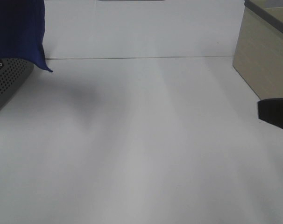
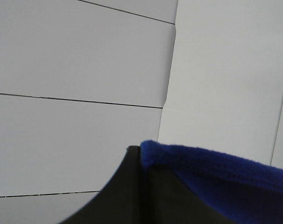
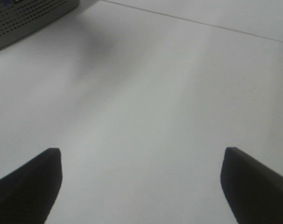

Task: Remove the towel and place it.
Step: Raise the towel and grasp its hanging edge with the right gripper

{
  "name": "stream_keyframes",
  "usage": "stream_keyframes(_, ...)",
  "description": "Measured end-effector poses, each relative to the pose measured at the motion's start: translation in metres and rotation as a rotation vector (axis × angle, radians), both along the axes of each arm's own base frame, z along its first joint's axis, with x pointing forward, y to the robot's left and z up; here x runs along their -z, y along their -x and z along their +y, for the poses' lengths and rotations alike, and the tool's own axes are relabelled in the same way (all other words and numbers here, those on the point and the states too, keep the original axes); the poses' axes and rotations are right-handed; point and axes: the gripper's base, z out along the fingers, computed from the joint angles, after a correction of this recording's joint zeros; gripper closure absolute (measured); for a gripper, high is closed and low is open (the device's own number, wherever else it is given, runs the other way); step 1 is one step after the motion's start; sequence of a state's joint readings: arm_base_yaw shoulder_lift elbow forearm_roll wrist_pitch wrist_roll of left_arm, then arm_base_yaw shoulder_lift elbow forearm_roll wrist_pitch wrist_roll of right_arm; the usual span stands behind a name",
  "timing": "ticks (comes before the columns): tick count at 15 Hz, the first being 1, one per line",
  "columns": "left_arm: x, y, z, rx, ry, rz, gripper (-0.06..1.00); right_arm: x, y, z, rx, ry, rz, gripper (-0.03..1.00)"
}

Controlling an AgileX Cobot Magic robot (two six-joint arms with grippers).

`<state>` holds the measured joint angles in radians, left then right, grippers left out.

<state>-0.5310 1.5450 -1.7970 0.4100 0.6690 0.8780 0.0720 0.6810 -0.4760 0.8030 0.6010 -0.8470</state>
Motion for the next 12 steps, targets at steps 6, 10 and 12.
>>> stream_keyframes(6,0.014,-0.015,-0.015,-0.013,0.162,0.048,0.94,0.019,-0.067,0.027,-0.223,-0.201,-0.038,0.1)
stream_keyframes(10,0.02,-0.019,-0.02,-0.02,0.222,0.087,0.94,0.028,-0.133,0.045,-0.394,-0.3,-0.028,0.1)
stream_keyframes(12,0.023,-0.02,-0.022,-0.01,0.253,0.111,0.94,0.033,-0.16,0.071,-0.461,-0.302,-0.007,0.1)
